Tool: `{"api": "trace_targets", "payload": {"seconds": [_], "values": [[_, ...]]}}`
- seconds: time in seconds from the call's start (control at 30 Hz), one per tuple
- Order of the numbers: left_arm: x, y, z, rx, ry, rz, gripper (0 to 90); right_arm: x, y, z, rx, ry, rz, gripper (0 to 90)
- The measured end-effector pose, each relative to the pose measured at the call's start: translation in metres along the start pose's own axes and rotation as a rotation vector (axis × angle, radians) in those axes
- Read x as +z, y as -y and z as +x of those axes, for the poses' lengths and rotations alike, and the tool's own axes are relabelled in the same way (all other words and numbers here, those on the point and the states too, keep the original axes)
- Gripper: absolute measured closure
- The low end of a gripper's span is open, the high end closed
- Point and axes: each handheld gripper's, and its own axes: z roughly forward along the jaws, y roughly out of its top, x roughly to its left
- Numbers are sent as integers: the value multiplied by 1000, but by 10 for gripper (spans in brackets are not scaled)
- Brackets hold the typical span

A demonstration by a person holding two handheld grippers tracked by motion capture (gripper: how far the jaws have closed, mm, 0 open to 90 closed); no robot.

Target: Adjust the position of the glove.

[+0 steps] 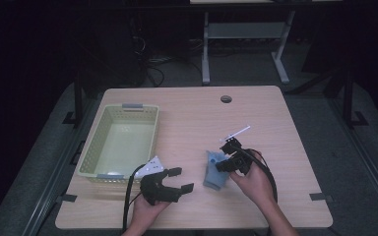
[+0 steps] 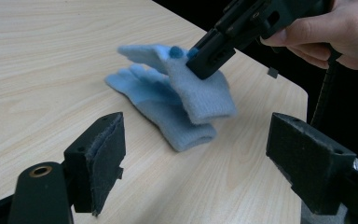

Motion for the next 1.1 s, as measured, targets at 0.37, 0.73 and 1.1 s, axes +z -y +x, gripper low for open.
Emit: {"api": "trace_targets", "payload": {"seconds": [0.37,0.73,1.1], "values": [[0,0,0,5,-6,1,196,7,-1,2,9,-1,10,797],[1,1,0,4,-1,2,197,25,3,2,11,41,52,773],[2,1,-1,-1,1,3,197,32,2,2,12,92,48,732]]}}
